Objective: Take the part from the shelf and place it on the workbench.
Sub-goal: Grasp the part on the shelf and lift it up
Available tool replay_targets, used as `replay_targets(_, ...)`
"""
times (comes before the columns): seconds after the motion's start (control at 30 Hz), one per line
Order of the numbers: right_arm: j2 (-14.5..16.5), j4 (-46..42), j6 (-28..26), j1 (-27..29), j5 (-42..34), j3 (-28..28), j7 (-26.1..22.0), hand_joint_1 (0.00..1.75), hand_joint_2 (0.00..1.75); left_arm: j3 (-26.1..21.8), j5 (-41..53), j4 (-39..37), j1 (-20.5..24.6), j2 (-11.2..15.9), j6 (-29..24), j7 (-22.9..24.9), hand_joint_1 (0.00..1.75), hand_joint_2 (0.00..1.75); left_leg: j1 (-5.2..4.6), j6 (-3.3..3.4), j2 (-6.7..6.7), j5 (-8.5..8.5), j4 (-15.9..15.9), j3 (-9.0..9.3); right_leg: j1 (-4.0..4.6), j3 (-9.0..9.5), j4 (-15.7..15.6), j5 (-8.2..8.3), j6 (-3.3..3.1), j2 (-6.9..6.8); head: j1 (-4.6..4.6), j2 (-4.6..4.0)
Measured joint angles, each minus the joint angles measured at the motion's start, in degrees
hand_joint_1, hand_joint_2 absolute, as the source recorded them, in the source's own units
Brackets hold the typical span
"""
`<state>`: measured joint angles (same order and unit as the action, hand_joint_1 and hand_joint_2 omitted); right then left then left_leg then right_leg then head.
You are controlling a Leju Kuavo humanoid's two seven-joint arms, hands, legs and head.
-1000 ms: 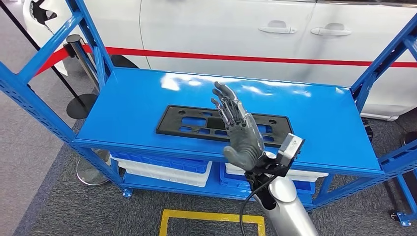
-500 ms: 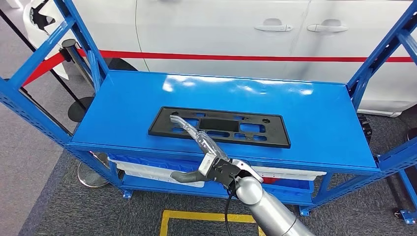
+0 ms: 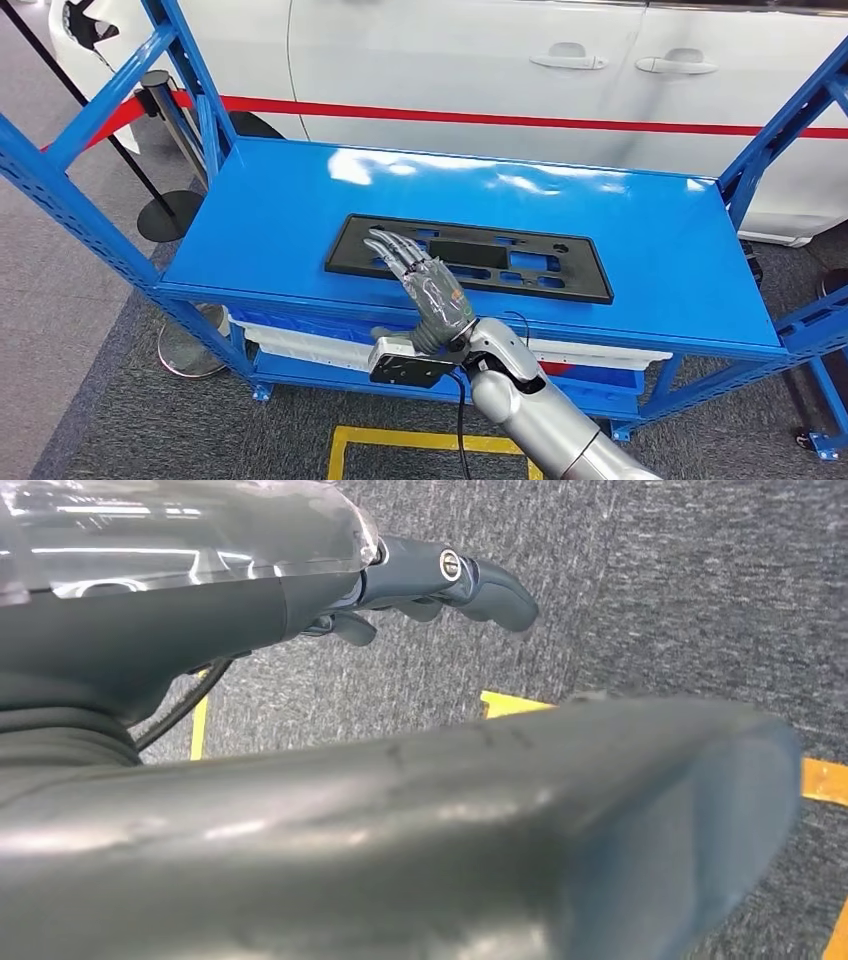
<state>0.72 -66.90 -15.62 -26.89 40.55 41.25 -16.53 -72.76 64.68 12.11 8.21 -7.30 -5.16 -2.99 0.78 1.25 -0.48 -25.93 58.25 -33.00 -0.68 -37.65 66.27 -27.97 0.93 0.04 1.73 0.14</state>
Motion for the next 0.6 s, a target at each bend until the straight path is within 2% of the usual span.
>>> replay_targets(0.03,0.00,0.27,-0.54,-0.29,0.08,0.01,-0.05,0.00,1.75,0.07,0.13,-0.03,0.05,-0.03,0.05,0.05,0.00,0.00,-0.14,-0.17,-0.02,-0.10,0.10,0.00,0.13,1.77,-3.79,1.41,-0.28,-0.01,0.02,0.00)
replay_targets(0.07,-0.01,0.45,-1.08,-0.51,0.05,-0.01,-0.18,0.00,1.75,0.10,0.22,-0.07,0.09,-0.06,0.07,0.10,0.00,0.00,-0.22,-0.38,-0.01,-0.14,0.13,-0.06,0.27,2.86,-6.27,2.10,-0.50,0.01,0.03,0.01)
replay_targets(0.1,-0.03,0.60,-1.55,-0.64,-0.04,-0.05,-0.33,0.00,1.75,0.14,0.26,-0.10,0.10,-0.07,0.07,0.16,0.00,0.00,-0.28,-0.62,0.00,-0.16,0.11,-0.13,0.43,3.32,-7.45,2.18,-0.66,0.05,0.04,0.01)
replay_targets(0.17,-0.11,0.74,-2.03,-0.70,-0.32,-0.20,-0.68,0.00,1.75,0.22,0.29,-0.11,0.11,-0.04,0.07,0.22,0.00,0.00,-0.30,-1.19,0.02,-0.19,-0.07,-0.10,0.42,3.37,-7.75,2.26,-0.93,0.15,0.05,0.01)
replay_targets(0.23,-0.15,0.69,-2.13,-0.72,-0.65,-0.36,-1.05,0.00,1.75,0.36,0.28,-0.11,0.13,0.03,0.08,0.16,0.00,0.00,-0.27,-1.74,0.07,-1.30,1.16,-0.49,0.07,3.66,-8.24,2.46,-1.46,0.09,0.11,0.01)
replay_targets(0.27,-0.15,0.63,-2.12,-0.72,-0.80,-0.42,-1.20,0.00,1.75,0.43,0.27,-0.11,0.14,0.07,0.09,0.10,0.00,0.00,-0.23,-1.99,0.10,-2.72,3.42,-1.45,-0.12,3.81,-8.47,2.54,-1.73,0.02,0.16,0.01)
replay_targets(0.33,-0.16,0.57,-2.11,-0.63,-0.98,-0.44,-1.33,0.00,1.75,0.52,0.25,-0.12,0.10,0.09,0.09,0.00,0.00,0.00,-0.06,-2.39,0.14,-6.38,10.96,-4.92,-0.10,3.86,-8.48,2.49,-2.01,-0.09,0.24,0.02)
replay_targets(0.37,-0.16,0.56,-2.10,-0.53,-1.01,-0.44,-1.34,0.00,1.75,0.54,0.25,-0.13,0.04,0.09,0.10,-0.02,0.00,0.00,-0.01,-2.56,0.15,-7.53,14.47,-6.63,-0.08,3.86,-8.44,2.46,-2.06,-0.10,0.22,0.02)
replay_targets(0.4,-0.17,0.56,-2.08,-0.41,-1.01,-0.44,-1.35,0.00,1.75,0.54,0.23,-0.13,-0.01,0.10,0.10,-0.03,0.00,0.00,0.02,-2.68,0.15,-7.68,16.32,-7.61,-0.07,3.87,-8.38,2.41,-2.08,-0.08,0.22,0.01)
replay_targets(0.43,-0.17,0.56,-2.04,-0.33,-1.00,-0.44,-1.36,0.00,1.75,0.55,0.21,-0.14,-0.04,0.14,0.11,-0.05,0.00,0.00,0.05,-2.72,0.15,-6.65,15.82,-7.50,-0.08,3.90,-8.28,2.34,-2.06,-0.04,0.22,0.01)
replay_targets(0.47,-0.17,0.56,-1.99,-0.29,-0.94,-0.44,-1.36,0.00,1.75,0.55,0.18,-0.14,-0.04,0.20,0.11,-0.08,0.00,0.00,0.09,-2.71,0.16,-4.71,13.10,-6.30,-0.10,3.97,-8.14,2.23,-2.00,0.02,0.22,0.01)
replay_targets(0.53,-0.18,0.58,-1.87,-0.47,-0.62,-0.47,-1.28,0.00,1.75,0.56,0.12,-0.14,0.06,0.34,0.11,-0.16,0.00,0.00,0.09,-2.48,0.20,-1.09,5.01,-2.63,-0.01,3.96,-7.66,1.88,-1.66,0.13,0.22,0.01)
replay_targets(0.57,-0.19,0.63,-1.84,-0.67,-0.37,-0.50,-1.17,0.00,1.75,0.57,0.10,-0.14,0.13,0.38,0.10,-0.19,0.00,0.00,0.03,-2.24,0.18,-0.22,2.27,-1.39,0.09,3.84,-7.46,1.77,-1.40,0.19,0.19,0.02)
replay_targets(0.6,-0.19,0.71,-1.84,-0.89,-0.14,-0.53,-1.07,0.00,1.75,0.57,0.09,-0.14,0.16,0.39,0.09,-0.20,0.00,0.00,-0.06,-1.99,0.15,-0.01,0.86,-0.82,0.21,3.71,-7.34,1.73,-1.14,0.23,0.17,0.02)
